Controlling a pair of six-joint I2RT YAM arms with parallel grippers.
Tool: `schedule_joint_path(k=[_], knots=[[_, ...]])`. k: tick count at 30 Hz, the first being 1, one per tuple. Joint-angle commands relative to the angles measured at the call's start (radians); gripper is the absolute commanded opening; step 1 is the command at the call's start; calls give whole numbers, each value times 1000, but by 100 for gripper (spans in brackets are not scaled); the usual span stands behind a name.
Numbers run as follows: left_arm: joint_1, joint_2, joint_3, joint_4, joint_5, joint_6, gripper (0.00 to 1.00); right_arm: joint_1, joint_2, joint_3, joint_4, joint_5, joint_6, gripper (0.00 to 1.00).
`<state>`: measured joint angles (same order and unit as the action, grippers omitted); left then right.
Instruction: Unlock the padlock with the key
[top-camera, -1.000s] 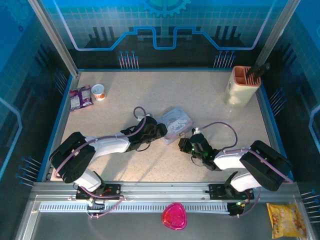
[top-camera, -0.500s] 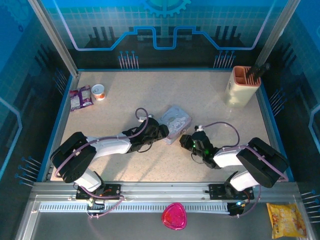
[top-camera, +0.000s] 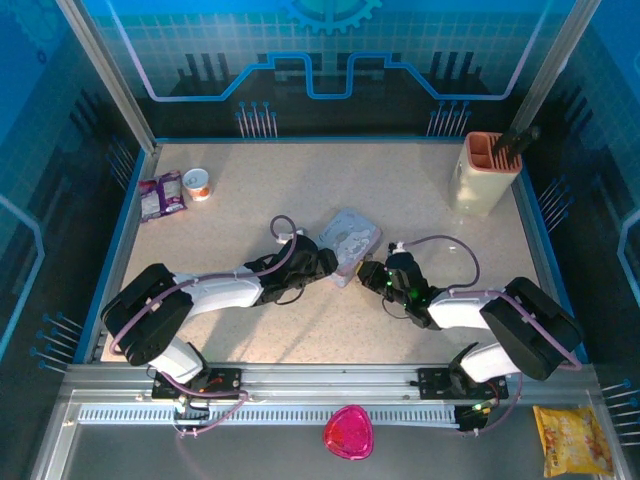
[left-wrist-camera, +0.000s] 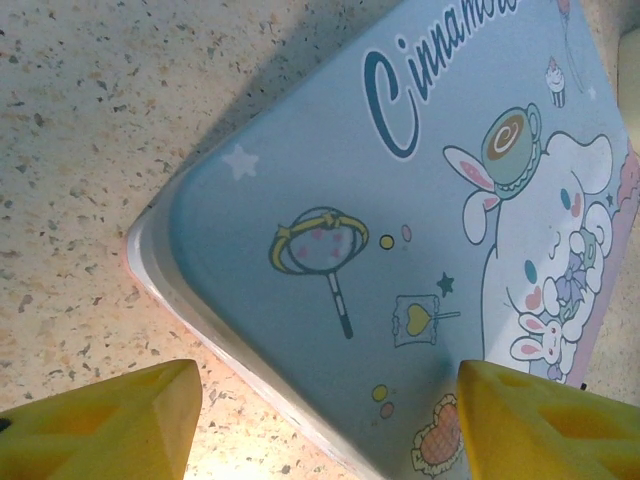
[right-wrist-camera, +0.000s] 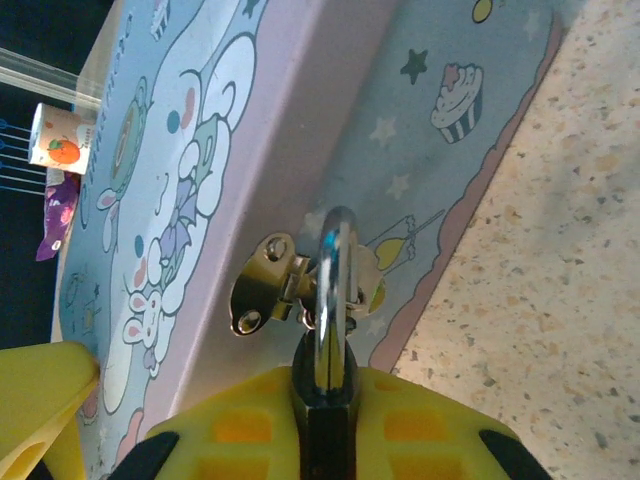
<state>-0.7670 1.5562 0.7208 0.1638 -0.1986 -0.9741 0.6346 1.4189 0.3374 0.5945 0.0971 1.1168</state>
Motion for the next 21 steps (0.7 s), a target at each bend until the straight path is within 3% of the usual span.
schedule_joint_path(k=[1, 5, 9, 14, 21], knots=[[-1, 29, -27, -103, -22, -8, 68, -34, -49, 27, -9, 21, -27, 10], [0, 17, -33, -112, -33, -5, 68, -68, -93, 11, -90, 40, -49, 12], [1, 16, -33, -108, -35, -7, 68, -98, -117, 6, -105, -5, -79, 13], [1, 32, -14, -110, -23, -3, 68, -102, -103, 74, -253, -54, -154, 15], [1, 36, 2, -127, -26, 3, 68, -101, -96, 49, -368, 13, -221, 20]])
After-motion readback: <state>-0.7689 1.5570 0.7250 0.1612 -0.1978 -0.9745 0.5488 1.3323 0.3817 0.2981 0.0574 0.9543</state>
